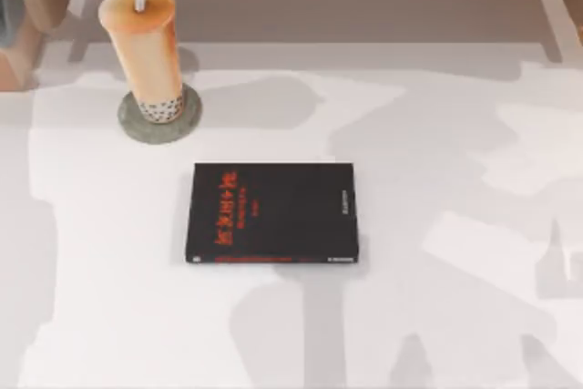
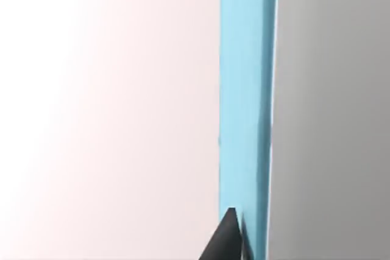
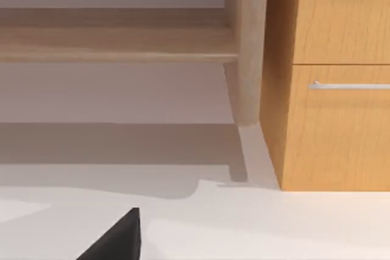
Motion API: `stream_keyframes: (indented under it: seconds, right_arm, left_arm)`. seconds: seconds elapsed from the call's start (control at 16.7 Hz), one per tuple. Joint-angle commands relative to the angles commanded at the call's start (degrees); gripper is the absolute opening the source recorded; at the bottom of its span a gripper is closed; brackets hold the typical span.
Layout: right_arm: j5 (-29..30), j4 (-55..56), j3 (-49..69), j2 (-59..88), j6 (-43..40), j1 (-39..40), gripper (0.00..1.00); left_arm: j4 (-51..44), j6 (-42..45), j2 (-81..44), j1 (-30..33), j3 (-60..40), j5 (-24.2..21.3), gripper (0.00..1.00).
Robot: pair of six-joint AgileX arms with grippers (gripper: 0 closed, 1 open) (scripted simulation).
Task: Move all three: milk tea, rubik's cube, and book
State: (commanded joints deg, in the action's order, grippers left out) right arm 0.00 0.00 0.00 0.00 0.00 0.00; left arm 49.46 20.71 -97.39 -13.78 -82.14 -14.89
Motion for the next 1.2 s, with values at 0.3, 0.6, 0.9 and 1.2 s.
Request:
stream_keyframes:
  seconds: [0.3,0.6,0.9,1.2]
  right_arm:
    - [0.00,0.00,0.00,0.00,0.00,0.00,1.00]
    - [0.00,0.00,0.00,0.00,0.00,0.00,1.00]
    - [0.00,0.00,0.00,0.00,0.00,0.00,1.00]
    - [0.00,0.00,0.00,0.00,0.00,0.00,1.00]
  left_arm:
    - [10.88,15.77,11.42,14.05,4.61,6.55,0.00]
    - [12.84,28.34,16.32,33.63,13.22,17.60,0.00]
    - [4.07,35.05,12.68,50.85,23.91,32.09,0.00]
    - [-10.35,36.65,2.83,63.19,34.78,46.14,0.00]
